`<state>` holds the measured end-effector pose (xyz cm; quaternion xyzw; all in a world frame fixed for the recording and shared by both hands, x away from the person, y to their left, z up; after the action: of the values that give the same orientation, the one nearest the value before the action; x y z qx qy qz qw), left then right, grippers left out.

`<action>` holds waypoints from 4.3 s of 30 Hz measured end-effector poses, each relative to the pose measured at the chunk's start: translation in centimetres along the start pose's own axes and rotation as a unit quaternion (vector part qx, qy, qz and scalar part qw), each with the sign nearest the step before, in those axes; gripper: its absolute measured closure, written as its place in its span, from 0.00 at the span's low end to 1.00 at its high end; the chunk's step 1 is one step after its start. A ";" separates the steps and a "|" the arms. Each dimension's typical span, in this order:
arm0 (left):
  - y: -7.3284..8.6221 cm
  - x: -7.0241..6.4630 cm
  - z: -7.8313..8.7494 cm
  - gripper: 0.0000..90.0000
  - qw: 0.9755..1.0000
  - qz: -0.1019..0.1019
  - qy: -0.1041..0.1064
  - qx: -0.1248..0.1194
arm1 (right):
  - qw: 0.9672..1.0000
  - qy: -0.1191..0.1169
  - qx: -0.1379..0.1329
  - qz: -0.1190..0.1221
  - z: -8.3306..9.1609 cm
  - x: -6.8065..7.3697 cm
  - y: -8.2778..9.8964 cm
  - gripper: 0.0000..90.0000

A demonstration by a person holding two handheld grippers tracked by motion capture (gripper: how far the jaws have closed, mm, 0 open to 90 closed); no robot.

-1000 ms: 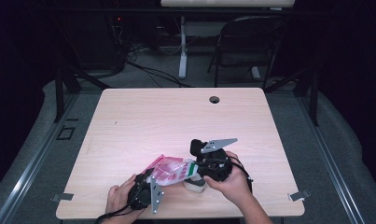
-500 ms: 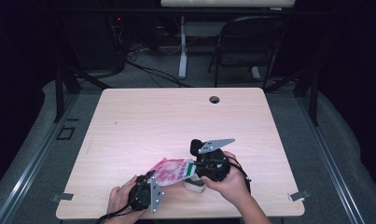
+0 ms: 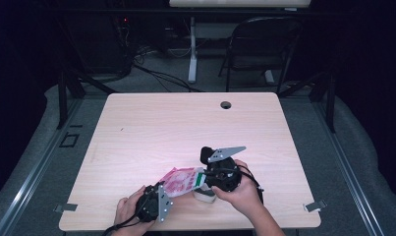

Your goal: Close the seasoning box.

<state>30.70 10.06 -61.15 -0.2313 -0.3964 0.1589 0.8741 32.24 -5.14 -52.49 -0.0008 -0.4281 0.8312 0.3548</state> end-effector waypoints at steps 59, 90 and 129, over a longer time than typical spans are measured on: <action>2.6 2.2 -0.7 0.84 0.968 0.222 0.103 -0.049 | 0.998 -0.004 -0.059 -0.015 1.6 -1.0 -0.9 0.66; 6.8 7.9 0.5 0.84 0.945 0.323 0.034 -0.043 | 0.998 0.011 -0.060 -0.025 1.8 -2.0 -0.6 0.64; 13.6 10.5 0.1 0.84 0.925 0.373 -0.064 0.037 | 0.998 0.024 -0.058 -0.022 1.4 -2.6 -0.2 0.61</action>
<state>36.02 26.34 -61.79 -0.3189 -0.3301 0.5023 0.7328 33.89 -7.60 -52.28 -0.0322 -0.4667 0.7968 0.3824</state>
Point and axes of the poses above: each handheld gripper's, and its own axes: z roughly backward along the jaws, y roughly out of its underside, x roughly to its left, the point moved 9 cm from there along -z, roughly forward along the jaws, and after that the axes turned 4 degrees about -z, right-handed, at the moved point
